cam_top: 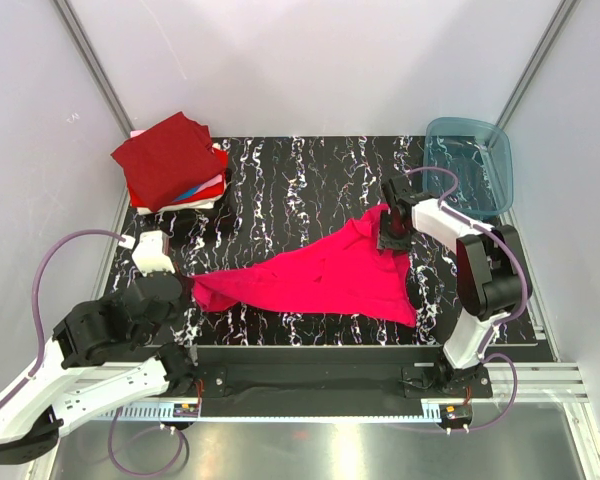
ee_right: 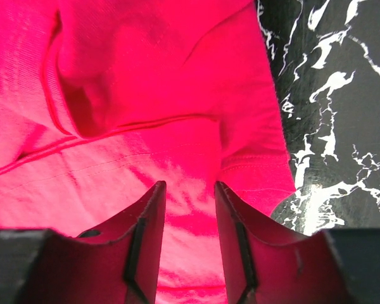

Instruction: Fold and stack the t-shirts

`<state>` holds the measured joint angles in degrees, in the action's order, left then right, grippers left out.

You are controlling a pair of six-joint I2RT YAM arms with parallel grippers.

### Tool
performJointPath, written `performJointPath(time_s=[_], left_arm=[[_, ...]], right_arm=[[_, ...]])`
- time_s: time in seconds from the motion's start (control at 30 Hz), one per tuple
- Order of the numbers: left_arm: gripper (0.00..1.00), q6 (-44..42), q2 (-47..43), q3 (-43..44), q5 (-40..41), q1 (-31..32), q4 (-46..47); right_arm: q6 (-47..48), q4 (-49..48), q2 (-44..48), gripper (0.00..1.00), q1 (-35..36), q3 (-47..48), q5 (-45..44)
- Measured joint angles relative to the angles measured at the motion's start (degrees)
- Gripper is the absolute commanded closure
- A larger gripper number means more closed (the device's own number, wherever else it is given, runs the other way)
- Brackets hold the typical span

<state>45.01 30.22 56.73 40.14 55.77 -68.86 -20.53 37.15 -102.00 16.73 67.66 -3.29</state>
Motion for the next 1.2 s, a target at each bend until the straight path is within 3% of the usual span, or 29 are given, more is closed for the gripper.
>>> performJointPath(time_s=[0.53,0.73,0.9,1.2], left_arm=[[1.00,0.0,0.0,0.0,0.0,0.0,0.0],[1.00,0.0,0.0,0.0,0.0,0.0,0.0],[1.00,0.0,0.0,0.0,0.0,0.0,0.0],[1.00,0.0,0.0,0.0,0.0,0.0,0.0]], right_arm=[[0.1,-1.0,-1.2,0.61,0.0,-2.1,-0.3],[0.5,-1.3,-1.5,0.79,0.0,-2.1,-0.6],[0.9,-1.5,-1.7,1.00,0.0,-2.1,-0.5],[0.9,-1.4,-1.7,1.00,0.0,-2.1,-0.5]])
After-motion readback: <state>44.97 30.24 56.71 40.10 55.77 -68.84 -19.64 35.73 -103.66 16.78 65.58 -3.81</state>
